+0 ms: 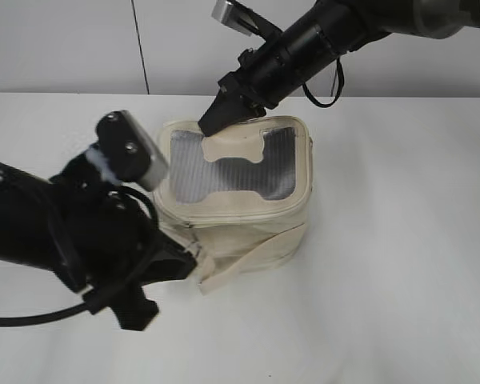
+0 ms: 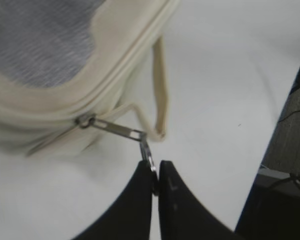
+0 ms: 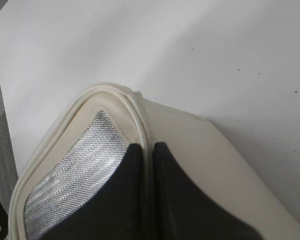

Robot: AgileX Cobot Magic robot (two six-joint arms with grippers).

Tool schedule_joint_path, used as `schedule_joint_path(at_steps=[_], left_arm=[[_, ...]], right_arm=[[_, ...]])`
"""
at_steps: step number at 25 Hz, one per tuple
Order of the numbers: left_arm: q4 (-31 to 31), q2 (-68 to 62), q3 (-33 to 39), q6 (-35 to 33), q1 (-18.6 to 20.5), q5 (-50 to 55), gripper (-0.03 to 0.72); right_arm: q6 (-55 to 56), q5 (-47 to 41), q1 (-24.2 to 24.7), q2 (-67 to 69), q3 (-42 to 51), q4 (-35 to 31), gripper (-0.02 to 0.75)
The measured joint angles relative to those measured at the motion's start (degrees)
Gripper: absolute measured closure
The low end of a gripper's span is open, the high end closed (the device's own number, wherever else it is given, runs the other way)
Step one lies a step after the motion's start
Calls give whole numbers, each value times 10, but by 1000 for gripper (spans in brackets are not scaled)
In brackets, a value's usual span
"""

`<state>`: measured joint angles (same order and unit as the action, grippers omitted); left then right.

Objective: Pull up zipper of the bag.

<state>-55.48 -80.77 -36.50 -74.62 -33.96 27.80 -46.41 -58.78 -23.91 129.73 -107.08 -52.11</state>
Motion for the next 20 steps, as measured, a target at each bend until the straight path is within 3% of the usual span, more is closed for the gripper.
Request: schedule_joint_path(at_steps=[3,5,8,12,15,17,20], left_arm=[[-37,-20,-9,0,-99,-82,671],[-53,-45,-33,2,-143,-117,669],[-69,-80,-68,3,-172,-129,665],[-89,-91,-76,23,-159,-105,643],[-93,-81,-76,31,-128,-27,512],[-91,-60,-76,39,-96,23,382],[-86,-17,-76,60,-32,93,295]], right_arm=[[0,-2,1,0,1,-2,694],[0,-8,1,0,1,-2,694],[0,-17,1,0,1,-1,694],[10,-16,6,0,1,-1,661],[26,2,21,-13,1,-1,496],[43,4,42,-33,1,15,381],[87,0,78,-70,2,52,336]])
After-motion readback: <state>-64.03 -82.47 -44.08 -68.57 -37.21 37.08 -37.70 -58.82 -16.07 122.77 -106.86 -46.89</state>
